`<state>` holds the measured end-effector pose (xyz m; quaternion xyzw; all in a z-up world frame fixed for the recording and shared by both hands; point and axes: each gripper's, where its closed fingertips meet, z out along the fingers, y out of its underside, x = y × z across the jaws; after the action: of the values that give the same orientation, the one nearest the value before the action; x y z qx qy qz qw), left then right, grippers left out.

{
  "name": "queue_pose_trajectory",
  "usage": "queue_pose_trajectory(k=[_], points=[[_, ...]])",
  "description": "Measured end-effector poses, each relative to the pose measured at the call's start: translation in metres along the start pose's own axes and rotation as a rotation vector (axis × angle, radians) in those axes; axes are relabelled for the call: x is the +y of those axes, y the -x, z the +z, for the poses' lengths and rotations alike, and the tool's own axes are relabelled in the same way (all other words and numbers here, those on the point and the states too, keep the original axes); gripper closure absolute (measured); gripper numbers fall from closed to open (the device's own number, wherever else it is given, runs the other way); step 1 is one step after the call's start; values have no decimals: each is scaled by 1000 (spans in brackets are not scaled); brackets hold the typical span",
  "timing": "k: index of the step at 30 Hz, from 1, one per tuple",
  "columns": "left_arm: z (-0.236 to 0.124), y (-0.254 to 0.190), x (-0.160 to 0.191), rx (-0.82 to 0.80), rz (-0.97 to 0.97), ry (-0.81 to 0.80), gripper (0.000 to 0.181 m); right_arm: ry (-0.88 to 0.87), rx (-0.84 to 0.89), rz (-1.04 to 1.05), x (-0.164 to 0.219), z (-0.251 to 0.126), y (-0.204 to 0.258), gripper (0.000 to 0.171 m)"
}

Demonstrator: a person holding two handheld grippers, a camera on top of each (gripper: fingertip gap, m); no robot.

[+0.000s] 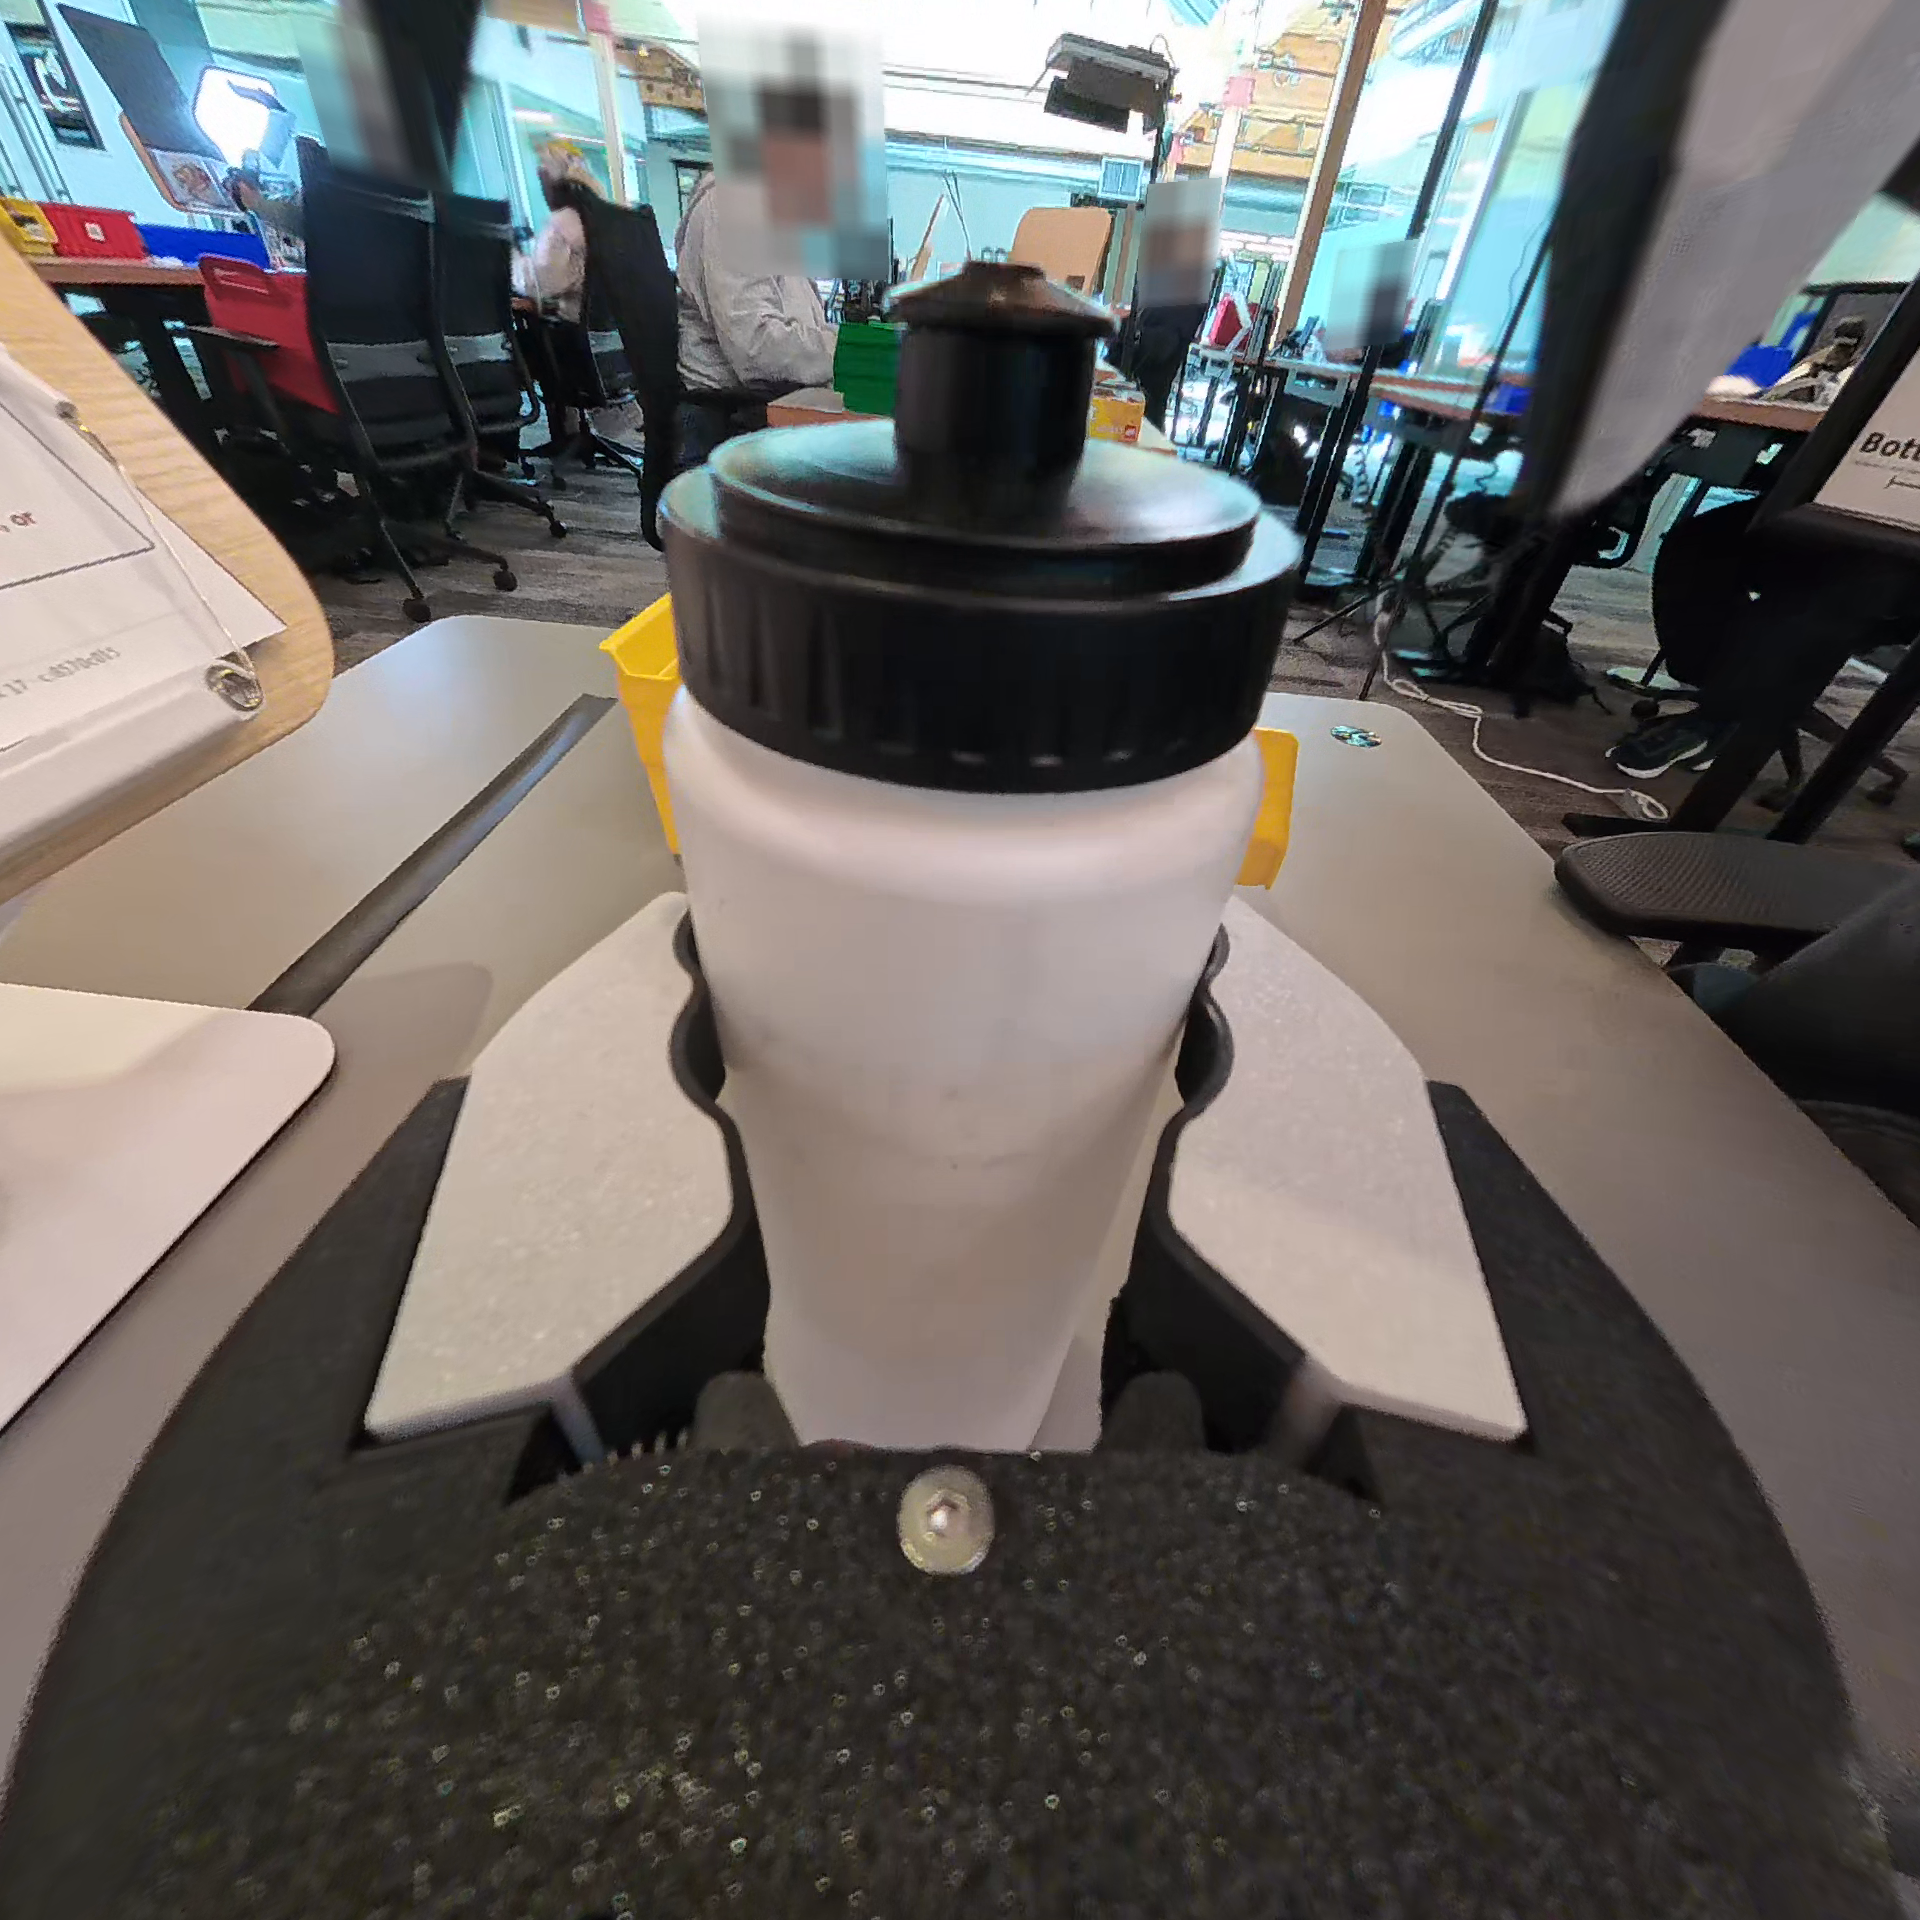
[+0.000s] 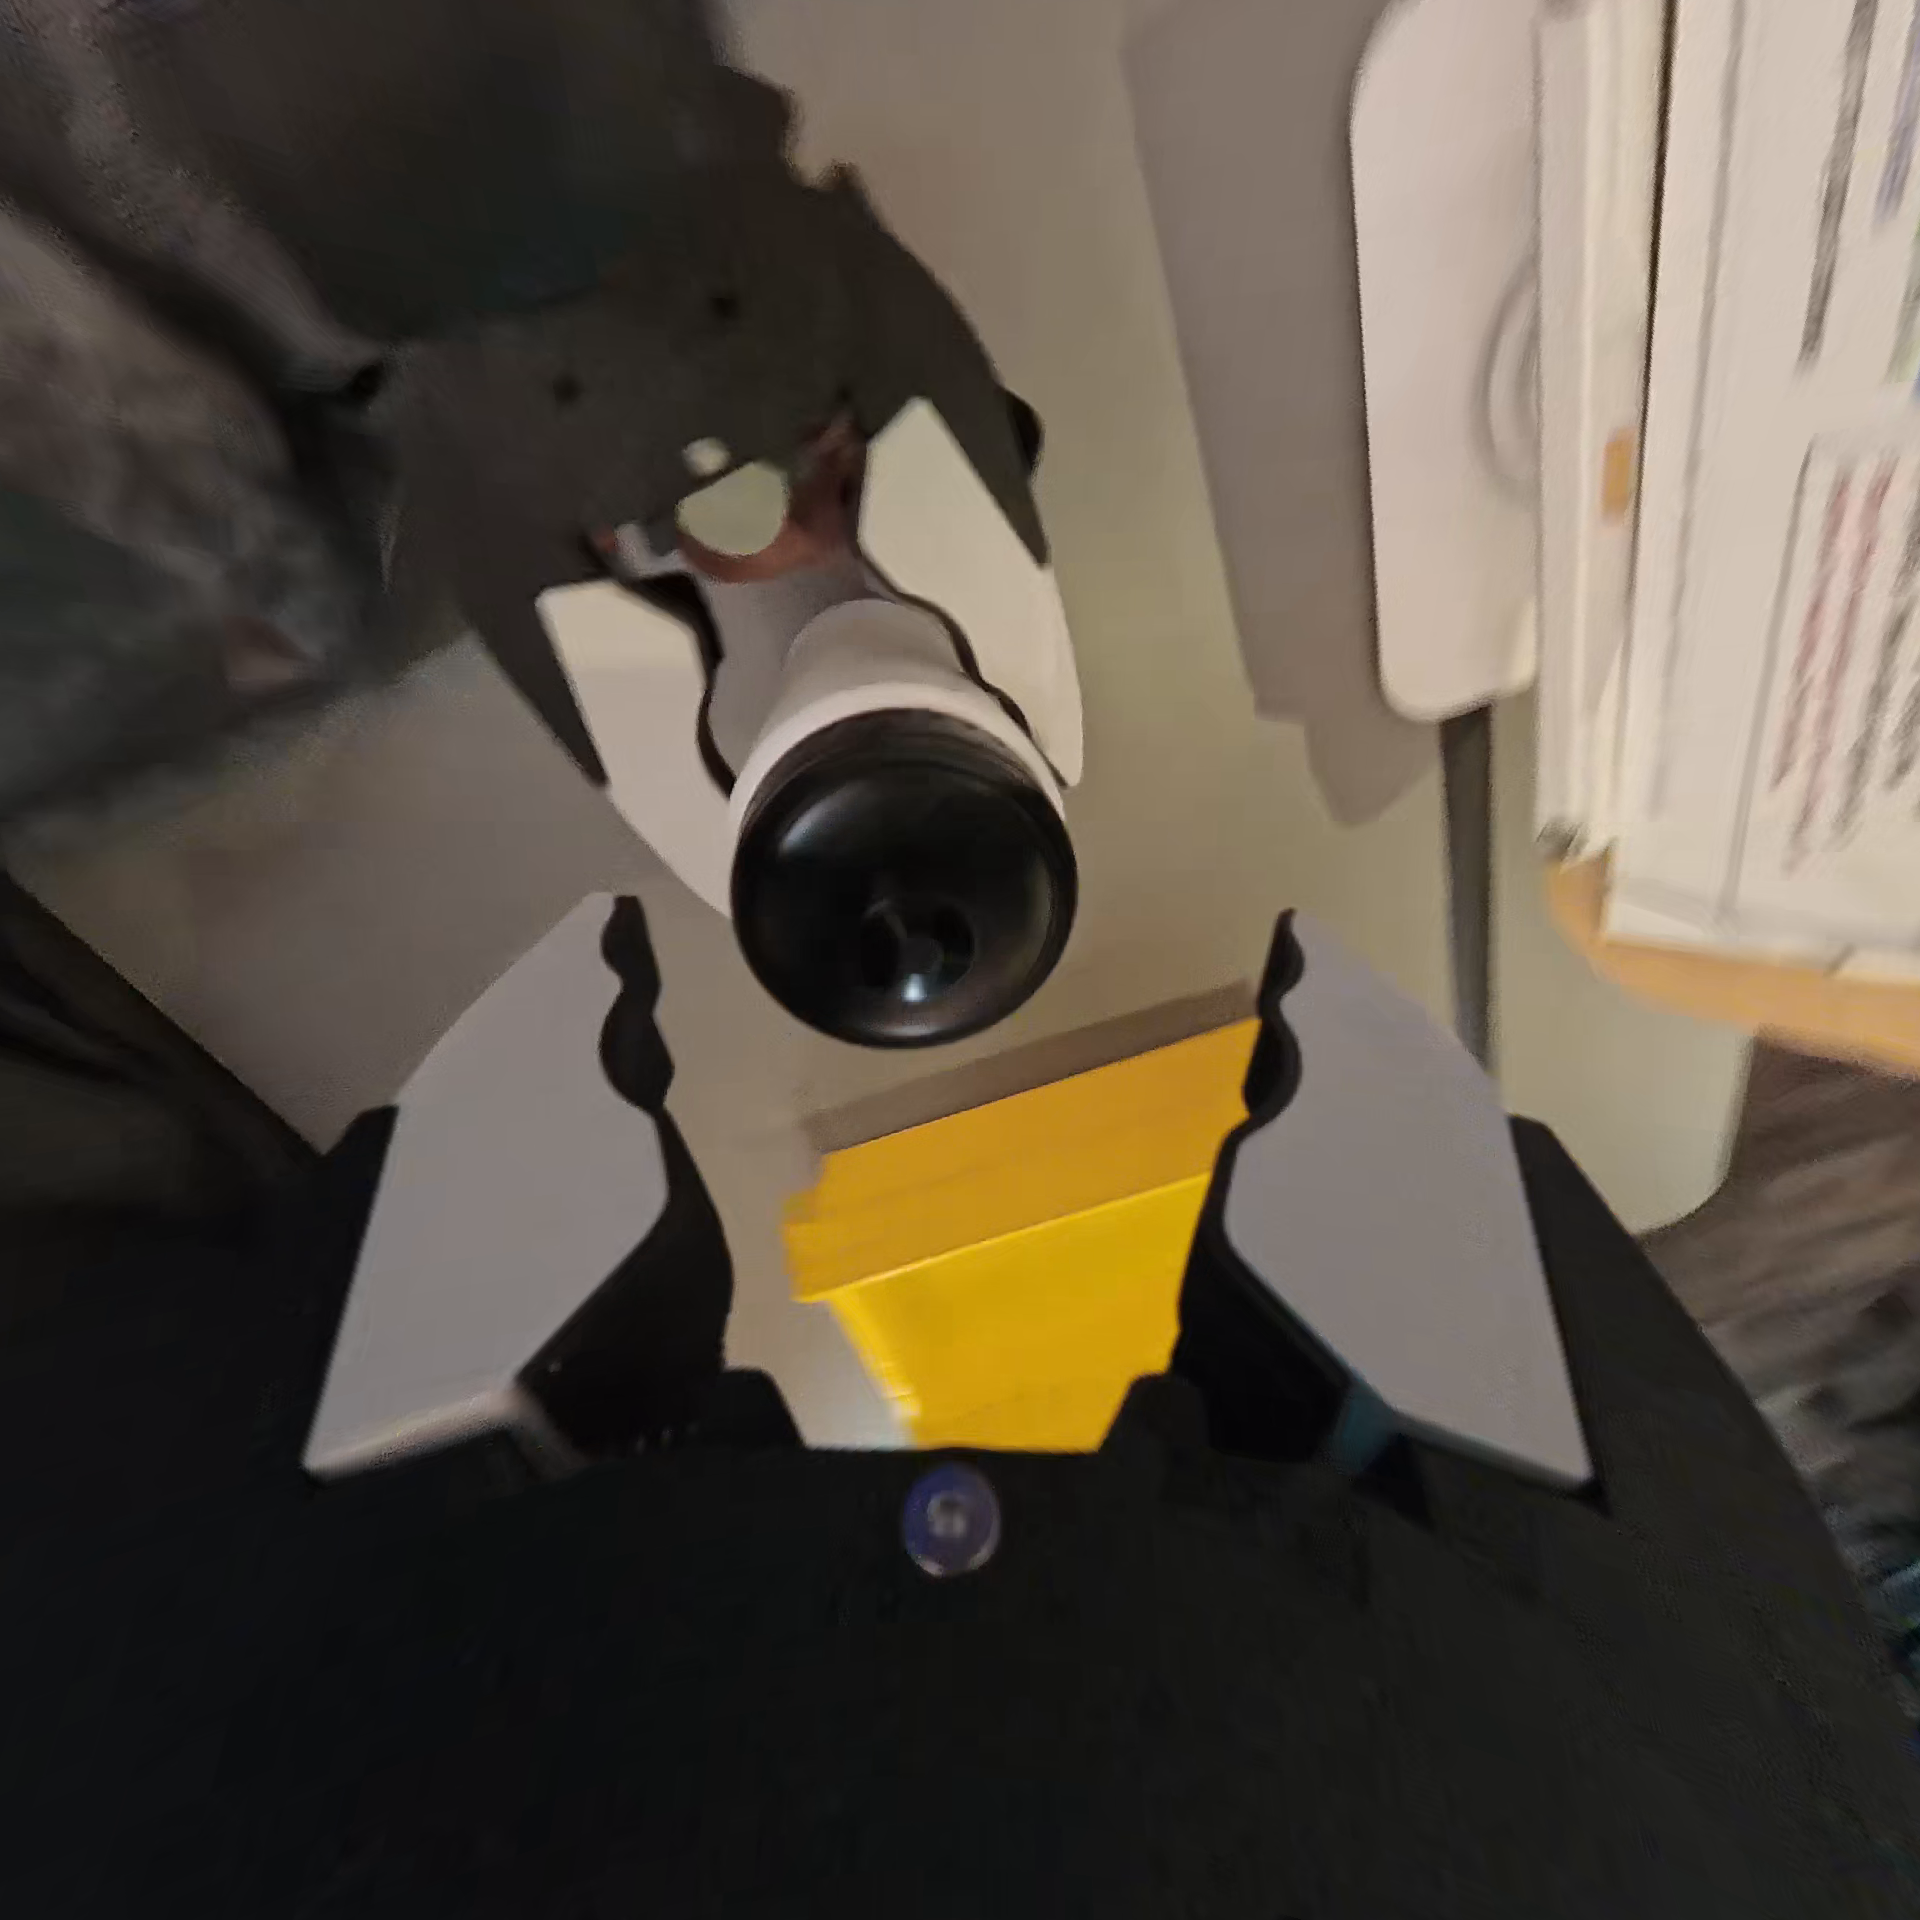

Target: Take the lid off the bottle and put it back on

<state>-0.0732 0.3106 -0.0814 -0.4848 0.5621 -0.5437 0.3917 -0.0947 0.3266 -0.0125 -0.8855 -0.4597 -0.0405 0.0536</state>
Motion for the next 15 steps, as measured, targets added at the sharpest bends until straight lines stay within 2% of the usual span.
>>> queue_pose_trajectory(k=[4,6,11,13,15], points=[[-4,-1,0,29,-17,-4,94,-2,40,-560,18,-6,1,52],[-4,-2,1,34,-14,9,94,-19,90,-774,23,-4,-5,61],[-3,-4,2,37,-4,37,94,-166,19,-997,9,-4,-1,75],[-2,-4,3,37,-2,45,94,-193,-23,-1095,8,-1,4,86],[-2,-4,3,36,2,56,94,-186,-58,-1153,9,4,8,87]])
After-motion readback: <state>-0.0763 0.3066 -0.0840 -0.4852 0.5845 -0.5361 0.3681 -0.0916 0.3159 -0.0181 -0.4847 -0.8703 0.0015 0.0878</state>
